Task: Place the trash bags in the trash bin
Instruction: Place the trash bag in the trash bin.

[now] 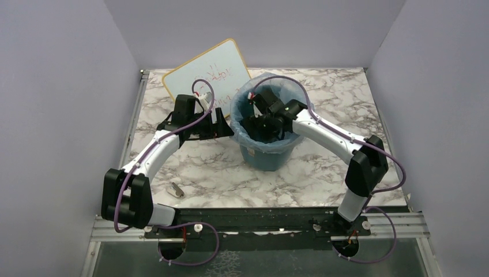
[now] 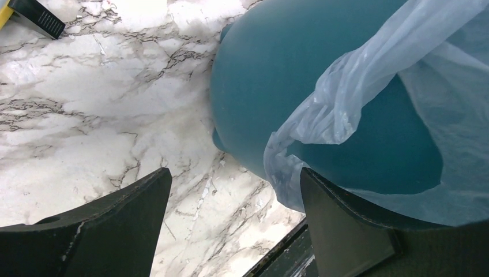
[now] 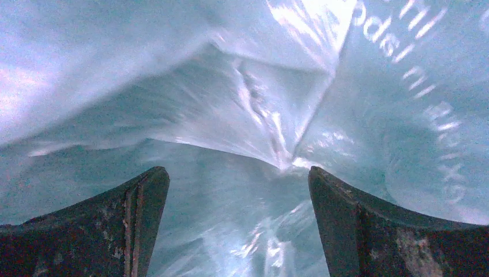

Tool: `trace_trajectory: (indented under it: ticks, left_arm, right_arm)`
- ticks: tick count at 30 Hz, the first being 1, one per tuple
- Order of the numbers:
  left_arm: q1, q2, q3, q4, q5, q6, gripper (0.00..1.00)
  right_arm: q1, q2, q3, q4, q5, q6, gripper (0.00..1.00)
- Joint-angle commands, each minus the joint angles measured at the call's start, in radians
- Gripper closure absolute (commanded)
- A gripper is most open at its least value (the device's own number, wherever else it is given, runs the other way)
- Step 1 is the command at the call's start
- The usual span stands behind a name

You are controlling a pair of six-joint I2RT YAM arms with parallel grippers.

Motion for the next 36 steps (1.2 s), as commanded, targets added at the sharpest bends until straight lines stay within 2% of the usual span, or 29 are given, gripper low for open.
trace_trajectory:
  ticks: [1,5,9,14,21,29,34,36]
  left_arm:
    - [-0.001,-0.04,0.039,-0.026,-0.023,0.019,0.17]
    - [-0.001,-0.044,0.046,-0.026,-0.022,0.016,0.16]
    - [-0.001,-0.035,0.056,-0.025,-0.016,0.017,0.16]
    - [-0.001,-0.03,0.062,-0.026,-0.012,0.02,0.16]
    - [-0.001,-0.027,0.062,-0.03,-0.019,0.022,0.16]
    - [-0.001,-0.025,0.062,-0.031,-0.015,0.016,0.17]
    - [-0.001,-0.04,0.041,-0.033,-0.018,0.018,0.17]
    - [-0.001,-0.046,0.03,-0.035,-0.022,0.019,0.17]
  right_arm:
    - [0.003,-0.035,0.133,-0.019,-0.041,0.001,0.03]
    - [0.003,-0.05,0.116,-0.027,-0.105,-0.002,0.02]
    - [0.003,-0.001,0.162,-0.15,-0.013,0.048,0.05]
    - [0.003,-0.023,0.279,-0.176,-0.211,-0.014,0.05]
    - [0.003,-0.049,0.337,-0.256,-0.133,0.013,0.02]
    - [0.003,-0.081,0.497,-0.243,-0.149,-0.016,0.01]
    - [0.004,-0.038,0.624,-0.314,0.024,-0.019,0.01]
    - [0.003,-0.071,0.633,-0.273,0.102,-0.004,0.01]
